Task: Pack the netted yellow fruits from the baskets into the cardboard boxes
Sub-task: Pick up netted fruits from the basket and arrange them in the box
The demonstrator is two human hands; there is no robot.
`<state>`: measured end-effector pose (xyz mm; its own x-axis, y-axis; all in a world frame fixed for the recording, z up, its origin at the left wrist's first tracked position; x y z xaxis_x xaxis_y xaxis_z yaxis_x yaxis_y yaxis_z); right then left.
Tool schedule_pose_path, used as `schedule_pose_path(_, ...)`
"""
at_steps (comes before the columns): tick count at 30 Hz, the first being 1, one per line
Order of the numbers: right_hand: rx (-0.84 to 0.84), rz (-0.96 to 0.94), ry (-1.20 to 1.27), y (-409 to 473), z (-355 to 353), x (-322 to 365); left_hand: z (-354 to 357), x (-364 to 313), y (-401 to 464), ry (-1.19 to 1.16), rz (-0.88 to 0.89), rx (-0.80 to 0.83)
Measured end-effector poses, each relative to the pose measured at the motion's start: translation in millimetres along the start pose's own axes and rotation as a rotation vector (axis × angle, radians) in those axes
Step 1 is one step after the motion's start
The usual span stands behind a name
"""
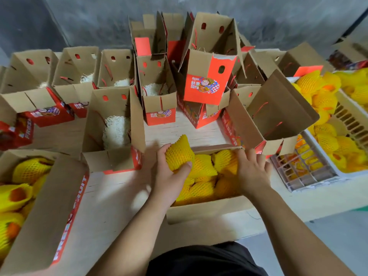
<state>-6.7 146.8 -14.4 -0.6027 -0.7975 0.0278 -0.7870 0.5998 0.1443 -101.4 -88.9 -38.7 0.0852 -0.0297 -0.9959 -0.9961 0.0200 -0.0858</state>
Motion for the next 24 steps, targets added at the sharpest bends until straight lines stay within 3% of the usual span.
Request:
schedule_pose_path(6, 0.071, 0.044, -0.022, -2, 6, -22, 40, -21, -16, 0.173, 0.08, 0.279)
schedule_pose_path(9, 0.065, 0.048, 0.04, -10, 10, -22, 54, -21, -15, 0.363, 0.031, 0.283)
schedule_pose_path(13, 0.021, 0.058, 0.146, -22, 11, -18, 55, -21, -17, 0.685, 0.246, 0.265)
schedule_pose_path(18, -0.001, -0.023, 0.165, -32, 12, -8, 44, -12, -3, 0.589, 0.092, 0.265)
schedule_pose_path(24, 0.022, -0.101, -0.068, -2, 5, 1, 35, -15, -6, 0.439, -0.057, 0.289)
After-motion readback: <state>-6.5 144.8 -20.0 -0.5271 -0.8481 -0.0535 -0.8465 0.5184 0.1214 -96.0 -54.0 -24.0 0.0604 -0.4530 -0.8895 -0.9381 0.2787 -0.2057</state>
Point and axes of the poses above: each hand's wrist, its own y-axis towards the middle knuckle, its own z-axis out of the palm, x = y × z, the point moved 8 cm from there along y, towards the middle knuckle, and after that the axes turned 15 degrees about -x, right-handed, at the moved point
